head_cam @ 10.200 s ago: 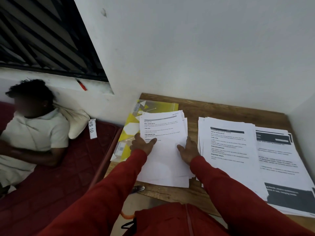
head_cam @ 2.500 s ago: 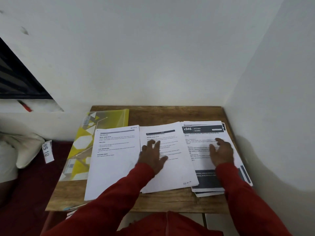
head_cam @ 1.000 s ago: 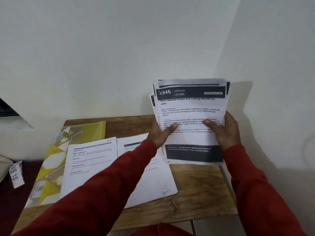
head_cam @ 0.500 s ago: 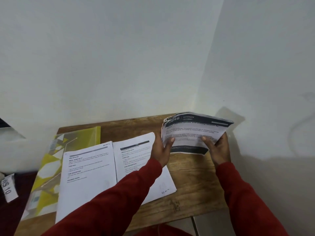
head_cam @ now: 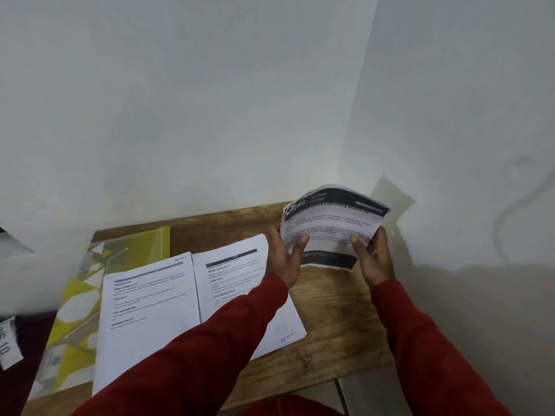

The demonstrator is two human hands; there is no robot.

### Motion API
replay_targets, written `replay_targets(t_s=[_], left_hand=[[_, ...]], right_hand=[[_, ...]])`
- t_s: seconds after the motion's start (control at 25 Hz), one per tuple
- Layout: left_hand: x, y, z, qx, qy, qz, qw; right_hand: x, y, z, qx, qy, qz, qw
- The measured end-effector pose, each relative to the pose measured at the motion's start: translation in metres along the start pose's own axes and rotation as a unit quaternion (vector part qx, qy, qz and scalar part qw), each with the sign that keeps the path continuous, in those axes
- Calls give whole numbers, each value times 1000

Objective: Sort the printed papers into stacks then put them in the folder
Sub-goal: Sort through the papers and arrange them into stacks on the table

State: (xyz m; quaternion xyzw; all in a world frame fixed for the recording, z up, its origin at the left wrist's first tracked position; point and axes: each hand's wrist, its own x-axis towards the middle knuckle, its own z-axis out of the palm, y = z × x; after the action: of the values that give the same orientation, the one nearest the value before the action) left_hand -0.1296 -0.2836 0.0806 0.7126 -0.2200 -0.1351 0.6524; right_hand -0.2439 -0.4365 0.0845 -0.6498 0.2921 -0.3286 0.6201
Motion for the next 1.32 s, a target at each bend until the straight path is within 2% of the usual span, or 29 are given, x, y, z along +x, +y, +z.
replay_targets(t_s=[0.12, 0.24, 0.36, 0.48, 0.72, 0.88, 0.92, 1.0, 1.08, 1.12, 1.2, 1.24, 1.32], left_hand=[[7, -24, 6, 37, 3, -2, 999], [12, -29, 10, 47, -4, -20, 999], [8, -9, 10, 45, -32, -105, 993], [1, -18, 9, 53, -70, -211, 974], [0, -38, -5, 71, -89, -331, 937], [-13, -36, -25, 104, -127, -323, 932], [-19, -36, -34, 120, -139, -308, 934], [-32, -38, -62, 135, -145, -280, 939], [-46, -40, -103, 141, -105, -265, 948], [-54, -41, -127, 144, -64, -265, 951], [-67, -50, -175, 193, 54, -244, 949], [-73, -58, -198, 241, 121, -223, 937], [-86, -78, -245, 357, 230, -202, 882]], right_hand=[[2, 7, 1, -26, 33, 14, 999], [13, 4, -2, -81, 66, -17, 994], [28, 3, -5, -165, 78, -19, 983], [42, 17, -7, -257, 55, 40, 964], [67, 63, -5, -355, -2, 117, 927], [73, 81, -1, -418, -41, 149, 895], [70, 81, 1, -440, -38, 139, 886], [56, 77, 11, -490, -14, 56, 870], [30, 73, 34, -503, -7, -59, 862], [12, 72, 53, -481, -40, -79, 872], [-28, 71, 102, -405, -170, -94, 893], [-47, 74, 127, -381, -239, -117, 885], [-83, 76, 177, -383, -337, -169, 843]])
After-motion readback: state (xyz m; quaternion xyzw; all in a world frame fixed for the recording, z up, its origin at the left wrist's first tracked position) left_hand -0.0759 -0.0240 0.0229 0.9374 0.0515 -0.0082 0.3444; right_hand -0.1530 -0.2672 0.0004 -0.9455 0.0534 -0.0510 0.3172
